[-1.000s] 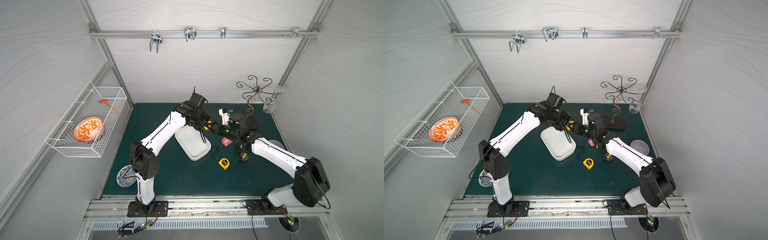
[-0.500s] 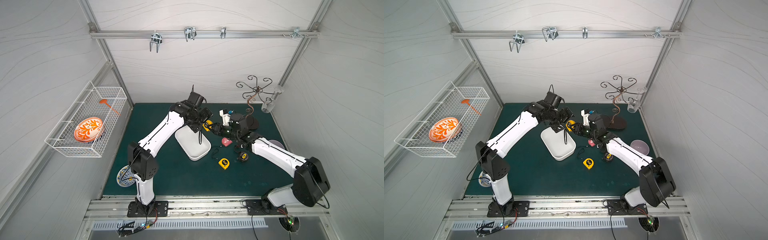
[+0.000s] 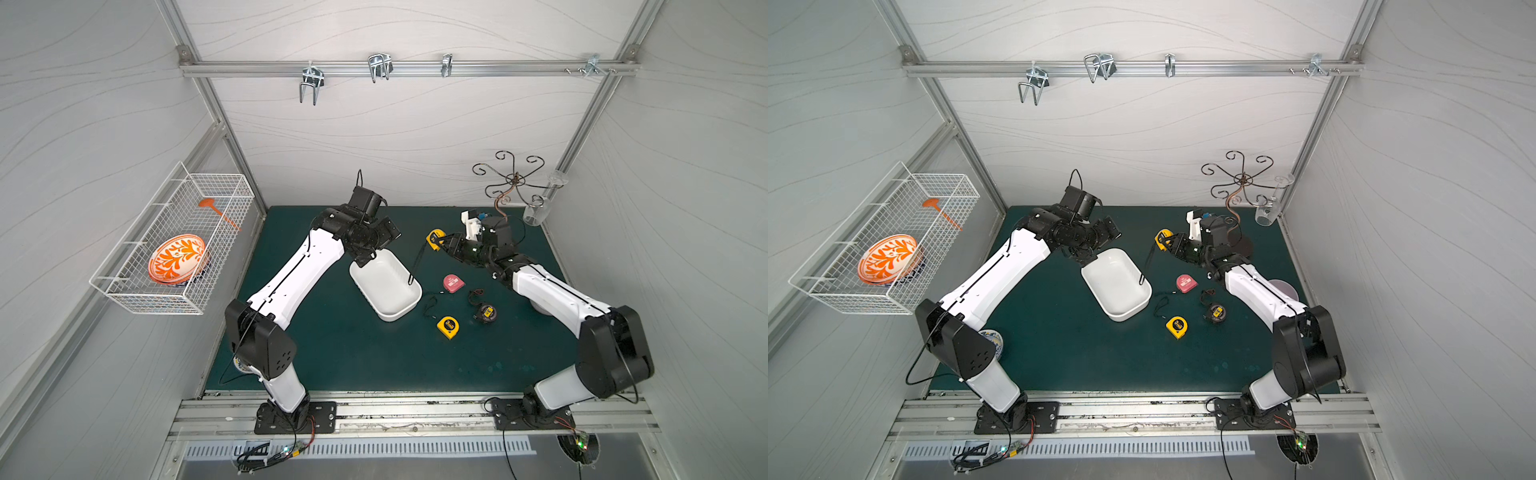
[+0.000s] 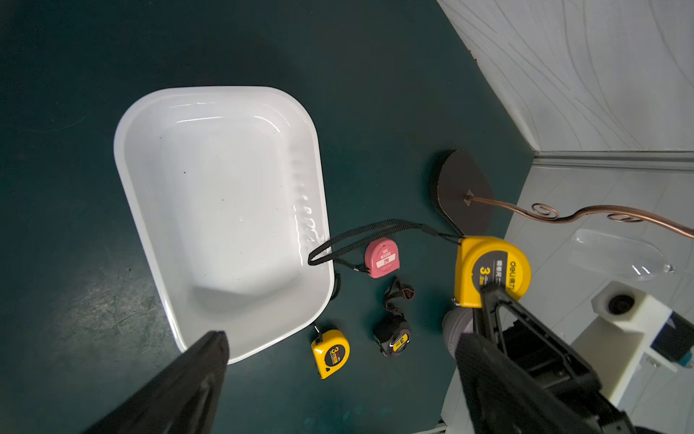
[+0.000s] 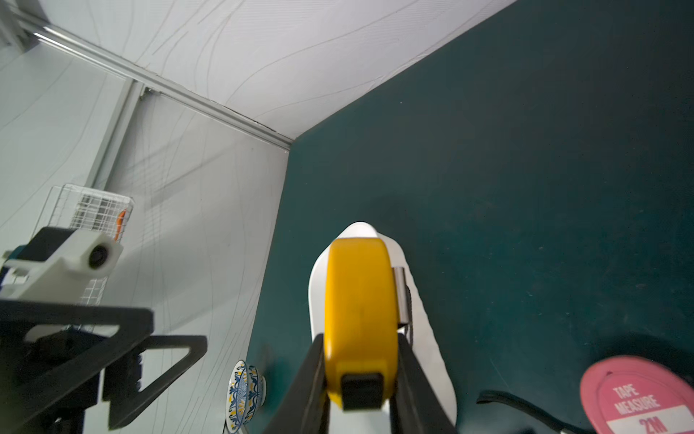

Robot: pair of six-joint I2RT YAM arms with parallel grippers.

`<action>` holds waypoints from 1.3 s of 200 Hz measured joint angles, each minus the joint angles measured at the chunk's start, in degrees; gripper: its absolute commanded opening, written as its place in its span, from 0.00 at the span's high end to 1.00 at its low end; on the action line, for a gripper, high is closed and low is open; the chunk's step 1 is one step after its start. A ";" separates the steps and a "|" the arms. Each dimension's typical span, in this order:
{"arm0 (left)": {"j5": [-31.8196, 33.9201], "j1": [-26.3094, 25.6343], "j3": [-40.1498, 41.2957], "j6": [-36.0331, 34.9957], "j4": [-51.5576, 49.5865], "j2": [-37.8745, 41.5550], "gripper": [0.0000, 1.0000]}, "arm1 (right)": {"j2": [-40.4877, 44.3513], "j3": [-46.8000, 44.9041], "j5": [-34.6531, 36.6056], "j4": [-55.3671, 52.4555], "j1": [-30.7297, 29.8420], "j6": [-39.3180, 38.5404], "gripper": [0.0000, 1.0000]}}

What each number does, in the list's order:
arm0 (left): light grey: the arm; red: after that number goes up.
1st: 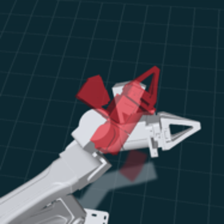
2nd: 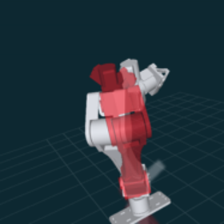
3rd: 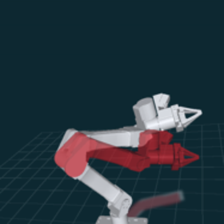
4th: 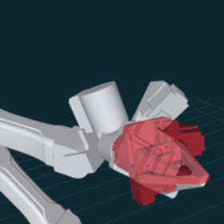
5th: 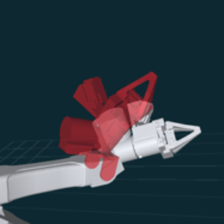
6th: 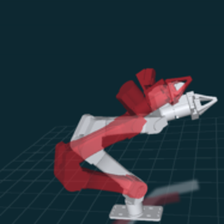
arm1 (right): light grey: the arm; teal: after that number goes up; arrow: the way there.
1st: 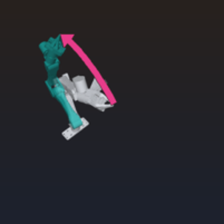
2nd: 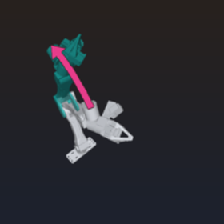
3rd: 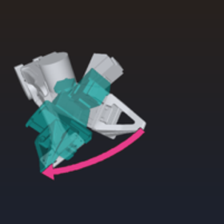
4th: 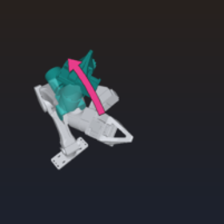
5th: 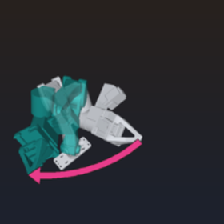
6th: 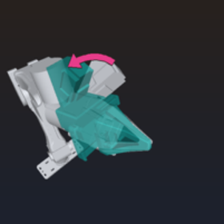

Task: Take the tape measure out of the storage box
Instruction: Place the tape measure at the center of the board.

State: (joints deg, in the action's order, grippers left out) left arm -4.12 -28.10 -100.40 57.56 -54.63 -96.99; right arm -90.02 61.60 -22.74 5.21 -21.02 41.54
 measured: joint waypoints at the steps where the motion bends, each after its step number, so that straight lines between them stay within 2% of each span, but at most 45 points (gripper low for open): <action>1: 0.02 0.00 0.02 -0.04 0.00 0.00 0.00 | -0.17 0.04 -0.09 0.00 0.09 0.00 0.98; 42: 0.33 0.59 0.02 -1.18 -0.07 0.00 0.00 | -8.59 2.86 -1.95 0.96 2.71 -0.57 0.98; 95: 0.33 1.31 0.02 -1.95 -0.52 0.00 0.00 | -15.52 2.95 -2.14 3.48 4.35 0.09 0.98; 157: 0.26 1.84 0.79 -2.54 -0.44 0.02 0.00 | -19.45 2.47 -1.99 4.33 4.66 0.63 0.97; 191: 0.24 1.86 1.62 -2.54 -0.42 0.02 0.00 | -20.92 2.47 -1.70 3.30 4.76 0.61 0.93; 207: 0.24 1.88 1.70 -2.51 -0.39 0.02 0.00 | -21.79 2.51 -1.53 2.23 4.83 0.61 0.89; 235: 0.17 1.90 2.25 -2.49 -0.35 0.09 0.00 | -22.73 2.62 -1.53 1.18 4.87 0.66 0.76; 260: 0.07 2.12 2.75 -2.51 -0.33 0.15 0.00 | -22.73 2.62 -1.20 0.66 4.92 0.42 0.50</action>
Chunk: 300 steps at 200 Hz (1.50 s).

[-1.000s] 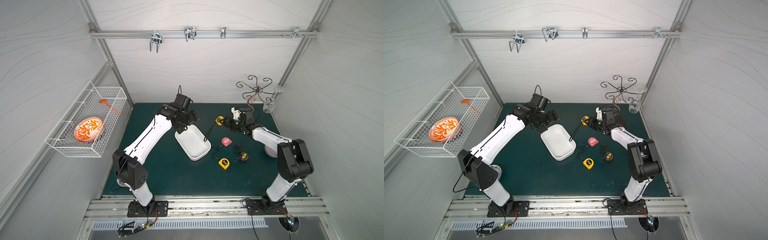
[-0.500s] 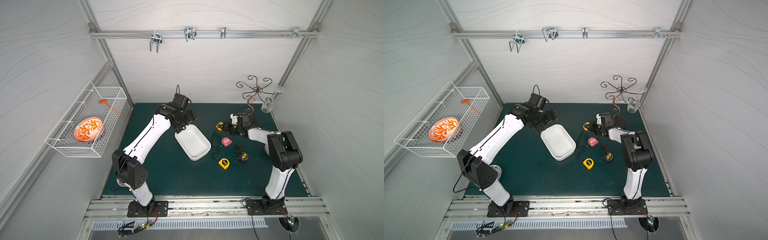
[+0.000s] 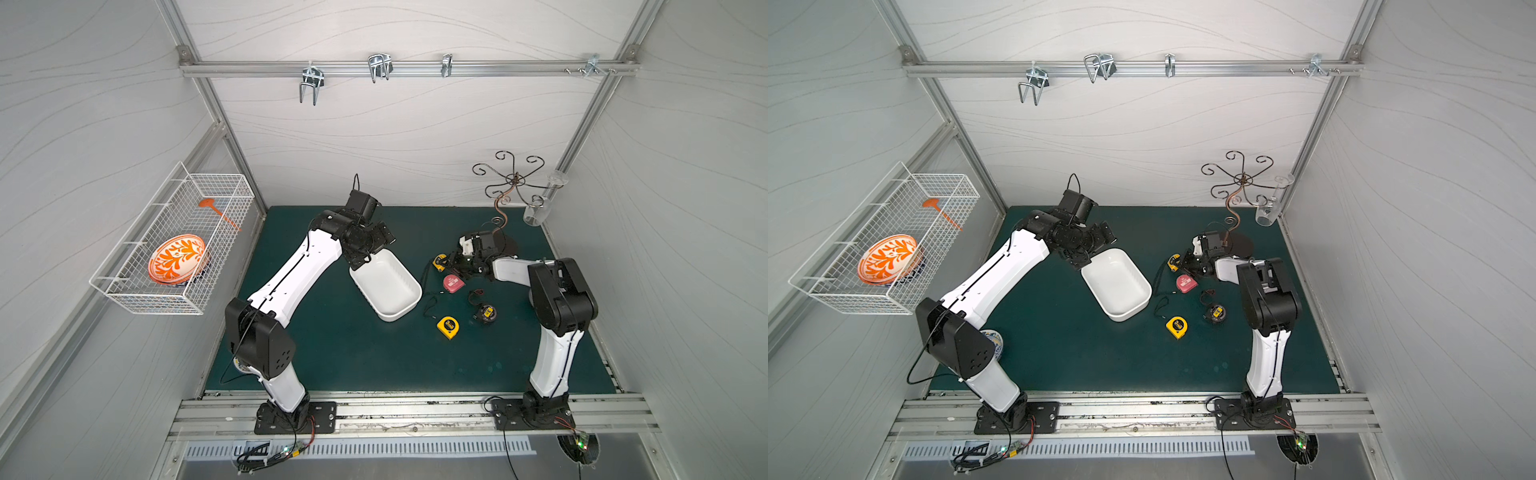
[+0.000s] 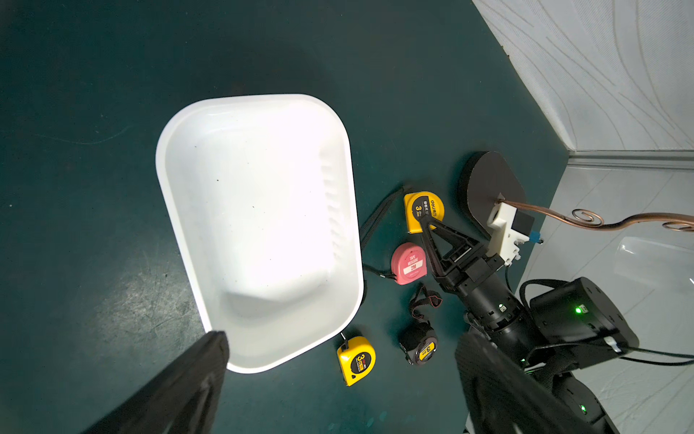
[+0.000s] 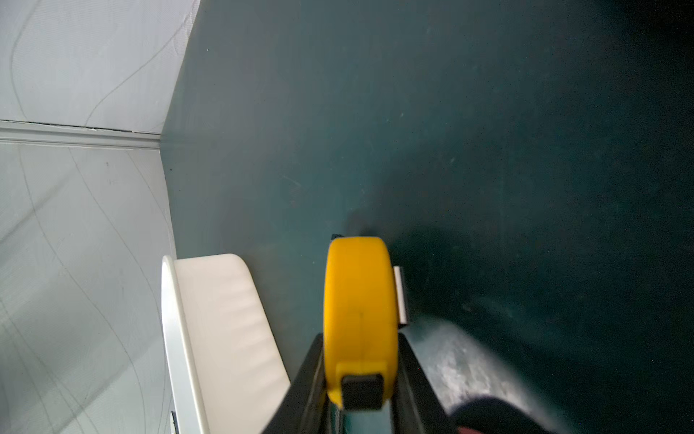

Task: Take the tape measure out of the storage box
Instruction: Place the tape measure at the center of the board, then reset both arms

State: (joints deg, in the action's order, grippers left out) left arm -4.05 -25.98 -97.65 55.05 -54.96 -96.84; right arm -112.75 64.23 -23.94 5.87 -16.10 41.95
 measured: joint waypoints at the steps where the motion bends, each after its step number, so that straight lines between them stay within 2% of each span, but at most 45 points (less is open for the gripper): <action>1: -0.02 0.02 0.04 0.00 0.00 0.00 0.00 | 0.00 -0.02 0.11 -0.13 0.00 0.28 0.49; 35: 0.00 0.35 1.16 -1.01 0.15 0.59 0.00 | 0.74 -0.02 1.01 -2.12 0.00 -0.52 0.20; 68: 2.03 1.11 2.58 -5.38 0.50 2.47 0.00 | 5.35 -1.95 1.75 -4.90 0.00 -2.43 0.01; 101: 6.97 1.81 8.35 -12.74 3.89 7.78 0.00 | 13.00 -4.74 2.03 -7.74 -0.04 -5.66 0.01; 142: 11.10 3.67 22.27 -23.06 12.24 16.50 0.01 | 22.93 -6.91 3.89 -13.35 -0.44 -12.98 0.01; 194: 12.87 10.36 40.57 -36.52 26.01 25.51 0.01 | 31.56 -9.42 13.75 -17.88 -0.42 -24.85 0.01; 238: 13.53 15.61 52.74 -46.10 40.04 29.29 0.01 | 35.54 -18.45 22.12 -9.31 4.33 -30.36 0.01; 300: 14.91 19.63 68.72 -53.27 60.39 29.66 0.01 | 33.09 -28.15 26.58 7.85 10.43 -36.46 0.01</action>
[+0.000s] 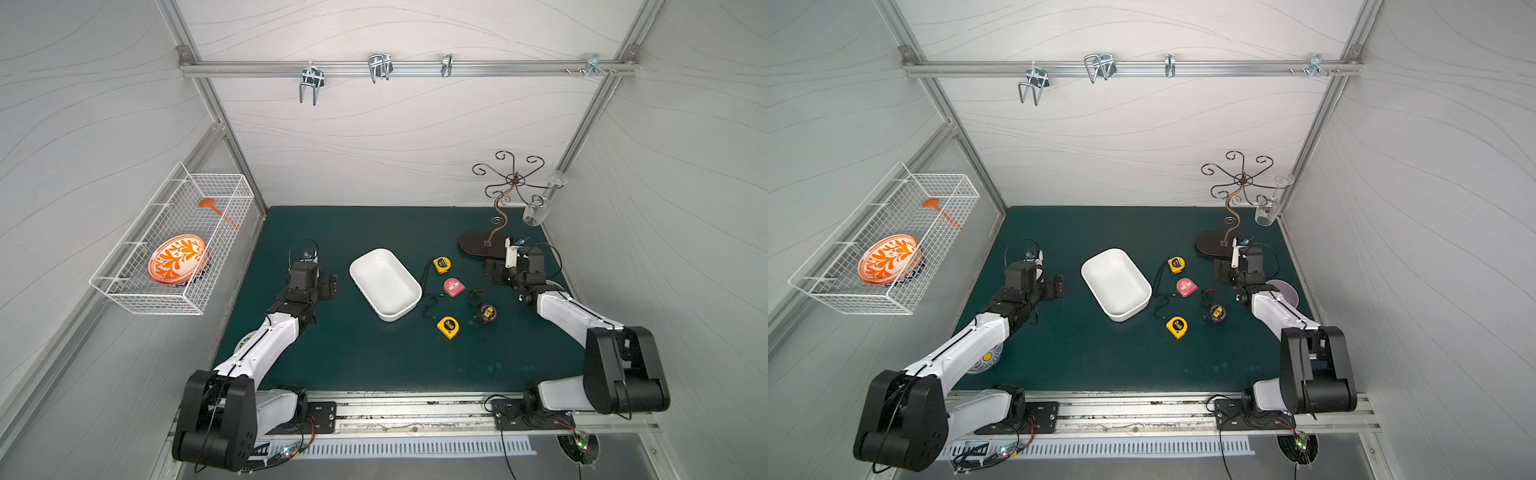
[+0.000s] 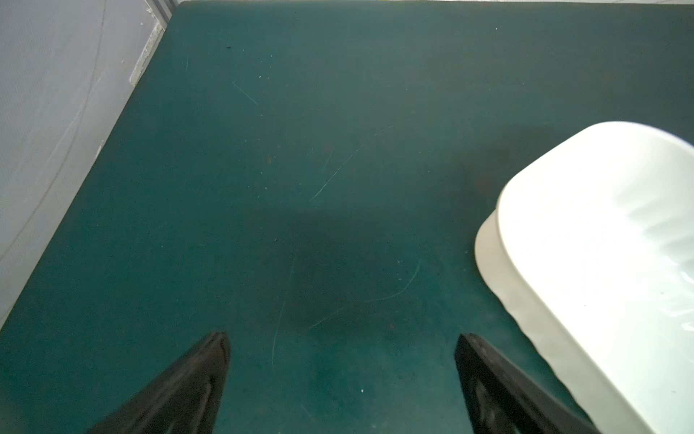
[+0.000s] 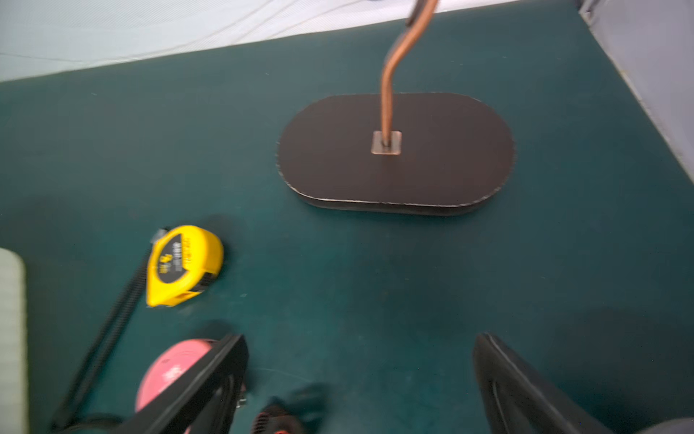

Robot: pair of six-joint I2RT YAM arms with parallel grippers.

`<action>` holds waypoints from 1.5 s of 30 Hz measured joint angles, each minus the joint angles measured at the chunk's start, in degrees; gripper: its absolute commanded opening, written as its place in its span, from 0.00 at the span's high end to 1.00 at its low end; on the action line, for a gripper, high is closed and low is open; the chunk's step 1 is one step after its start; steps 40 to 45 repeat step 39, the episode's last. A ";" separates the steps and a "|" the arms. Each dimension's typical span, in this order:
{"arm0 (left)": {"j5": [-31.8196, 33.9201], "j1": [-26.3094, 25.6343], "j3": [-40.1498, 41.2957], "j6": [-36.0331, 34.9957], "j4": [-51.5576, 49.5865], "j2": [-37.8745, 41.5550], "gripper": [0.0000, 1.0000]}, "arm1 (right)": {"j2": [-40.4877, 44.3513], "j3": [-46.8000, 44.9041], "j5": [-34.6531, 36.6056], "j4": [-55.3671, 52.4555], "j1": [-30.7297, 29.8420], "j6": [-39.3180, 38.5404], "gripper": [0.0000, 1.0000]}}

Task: Take the tape measure out of the storage box
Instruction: Reset both arms

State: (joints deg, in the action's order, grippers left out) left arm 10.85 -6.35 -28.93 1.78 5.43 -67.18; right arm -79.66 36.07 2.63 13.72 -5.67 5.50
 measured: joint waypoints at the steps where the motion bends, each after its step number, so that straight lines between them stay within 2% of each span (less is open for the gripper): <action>1: -0.02 0.28 1.75 -0.63 2.23 0.00 0.01 | 0.00 -1.75 0.31 2.38 0.04 -0.72 0.01; 5: -1.03 1.62 7.67 -2.49 10.58 -0.04 0.01 | -0.74 -9.01 1.27 12.15 0.09 -3.48 0.01; 10: -3.74 3.21 9.33 -3.78 19.85 -1.92 0.01 | -4.52 -12.00 0.90 22.45 0.20 -4.50 0.01; 19: -8.11 5.27 8.83 -3.69 34.53 -15.30 0.02 | -8.74 -14.99 0.72 34.29 0.31 -4.96 0.01; 23: -11.32 7.80 7.91 -2.93 38.16 -20.76 0.03 | -8.74 -15.82 -0.52 37.05 0.37 -5.42 0.01; 30: -13.07 8.98 7.19 -1.77 40.02 -21.38 0.01 | -9.05 -12.66 -6.69 34.77 0.35 -8.15 0.01; 45: -13.35 9.25 7.02 -1.09 41.09 -21.38 0.01 | -9.25 -12.31 -5.55 33.66 0.11 -8.37 0.01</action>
